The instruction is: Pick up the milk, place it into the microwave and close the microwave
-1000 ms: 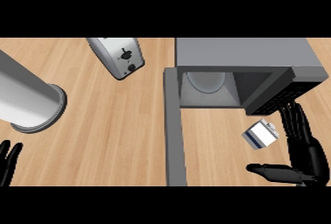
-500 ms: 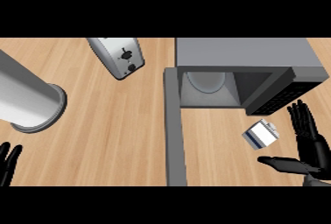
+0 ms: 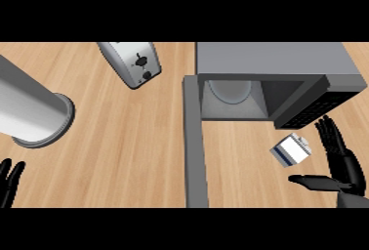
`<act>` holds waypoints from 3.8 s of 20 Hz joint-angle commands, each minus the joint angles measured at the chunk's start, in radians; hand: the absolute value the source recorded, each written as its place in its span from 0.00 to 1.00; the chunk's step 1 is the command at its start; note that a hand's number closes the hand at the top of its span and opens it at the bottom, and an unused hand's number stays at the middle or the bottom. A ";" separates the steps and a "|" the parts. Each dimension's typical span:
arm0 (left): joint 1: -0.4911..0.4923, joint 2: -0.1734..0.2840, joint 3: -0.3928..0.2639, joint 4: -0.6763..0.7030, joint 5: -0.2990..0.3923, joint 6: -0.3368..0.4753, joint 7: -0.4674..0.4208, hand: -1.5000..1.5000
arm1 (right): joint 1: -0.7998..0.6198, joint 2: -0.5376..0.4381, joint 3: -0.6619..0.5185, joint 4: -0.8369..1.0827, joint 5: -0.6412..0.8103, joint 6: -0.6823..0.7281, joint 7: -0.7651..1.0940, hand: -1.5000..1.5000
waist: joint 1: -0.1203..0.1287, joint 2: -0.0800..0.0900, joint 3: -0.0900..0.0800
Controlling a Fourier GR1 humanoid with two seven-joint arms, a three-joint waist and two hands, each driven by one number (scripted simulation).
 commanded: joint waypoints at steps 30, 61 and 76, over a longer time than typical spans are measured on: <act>-0.001 0.017 0.031 0.014 0.052 -0.033 0.002 0.00 | -0.232 -0.048 0.013 0.621 0.049 0.031 -0.339 0.00 | 0.022 0.008 0.004; 0.045 0.002 0.088 0.066 0.035 -0.070 -0.085 0.00 | -0.118 0.156 0.145 0.068 -0.185 0.091 0.034 1.00 | -0.015 -0.006 -0.002; 0.128 0.005 0.185 0.065 0.140 -0.180 -0.109 0.00 | 0.249 0.269 0.575 -0.716 -0.250 -0.337 0.472 1.00 | -0.004 -0.004 -0.001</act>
